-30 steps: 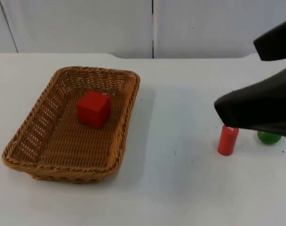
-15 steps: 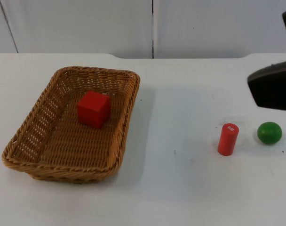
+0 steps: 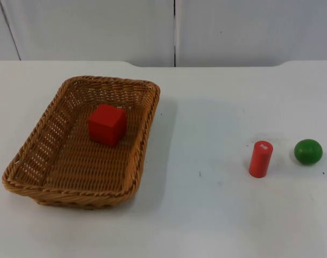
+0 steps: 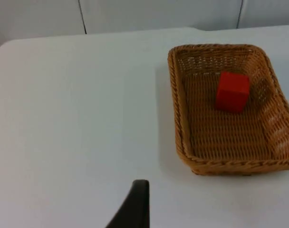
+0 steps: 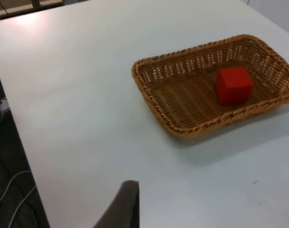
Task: Pick up the basket with the left hand and place the object to the left of the red cylinder into the basket with the right hand.
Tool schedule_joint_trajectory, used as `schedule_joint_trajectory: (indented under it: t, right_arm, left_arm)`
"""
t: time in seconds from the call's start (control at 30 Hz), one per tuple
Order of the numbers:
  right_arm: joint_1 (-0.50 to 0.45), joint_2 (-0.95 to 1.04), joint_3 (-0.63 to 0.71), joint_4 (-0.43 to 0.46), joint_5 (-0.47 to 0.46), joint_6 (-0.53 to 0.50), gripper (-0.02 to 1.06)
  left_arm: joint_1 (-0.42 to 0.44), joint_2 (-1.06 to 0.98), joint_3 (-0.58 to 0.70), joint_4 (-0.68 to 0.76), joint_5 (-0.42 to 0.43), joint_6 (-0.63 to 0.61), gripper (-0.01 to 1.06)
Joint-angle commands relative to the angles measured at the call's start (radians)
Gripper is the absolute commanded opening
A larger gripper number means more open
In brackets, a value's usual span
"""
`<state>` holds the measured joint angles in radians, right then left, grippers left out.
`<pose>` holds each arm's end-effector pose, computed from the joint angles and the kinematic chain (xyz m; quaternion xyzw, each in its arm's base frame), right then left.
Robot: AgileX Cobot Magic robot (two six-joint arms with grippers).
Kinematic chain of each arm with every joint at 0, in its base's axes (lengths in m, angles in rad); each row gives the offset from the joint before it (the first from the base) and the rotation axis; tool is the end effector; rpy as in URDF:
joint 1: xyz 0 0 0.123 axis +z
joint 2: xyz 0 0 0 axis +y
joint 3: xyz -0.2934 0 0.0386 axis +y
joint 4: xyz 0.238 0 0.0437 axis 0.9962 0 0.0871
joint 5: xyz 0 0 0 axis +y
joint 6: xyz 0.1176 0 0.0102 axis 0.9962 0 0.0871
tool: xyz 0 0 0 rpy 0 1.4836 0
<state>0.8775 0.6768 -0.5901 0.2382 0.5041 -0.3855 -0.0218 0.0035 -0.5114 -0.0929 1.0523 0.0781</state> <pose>0.0789 0.1160 0.3044 -0.4559 0.7257 0.2222 0.4649 -0.0011 -0.0095 0.2647 0.0441 0.8469 -0.0315 0.5290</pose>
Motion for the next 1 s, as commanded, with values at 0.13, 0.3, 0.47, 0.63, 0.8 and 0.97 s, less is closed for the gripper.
schedule_joint_trajectory:
  t: [0.13,0.3,0.47,0.63,0.8,0.97]
  right_arm:
    - [0.004,-0.151,0.008,-0.01,0.085,0.016,0.92]
    - [0.004,-0.224,0.008,-0.074,0.167,0.092,0.92]
    - [0.004,-0.262,0.008,-0.085,0.217,0.116,0.92]
    - [0.004,-0.287,0.008,-0.087,0.279,0.134,0.92]
    - [0.004,-0.335,0.008,-0.095,0.352,0.164,0.92]
    - [0.004,-0.436,0.008,-0.183,0.433,0.265,0.92]
  left_arm:
    - [-0.006,-0.003,0.017,0.041,0.022,-0.049,0.9]
    - [-0.006,-0.003,0.017,0.041,0.022,-0.049,0.9]
    - [-0.006,-0.003,0.017,0.041,0.022,-0.049,0.9]
    - [-0.006,-0.003,0.017,0.041,0.022,-0.049,0.9]
    - [-0.006,-0.003,0.017,0.041,0.022,-0.047,0.9]
    - [-0.006,-0.003,0.017,0.041,0.022,-0.047,1.04]
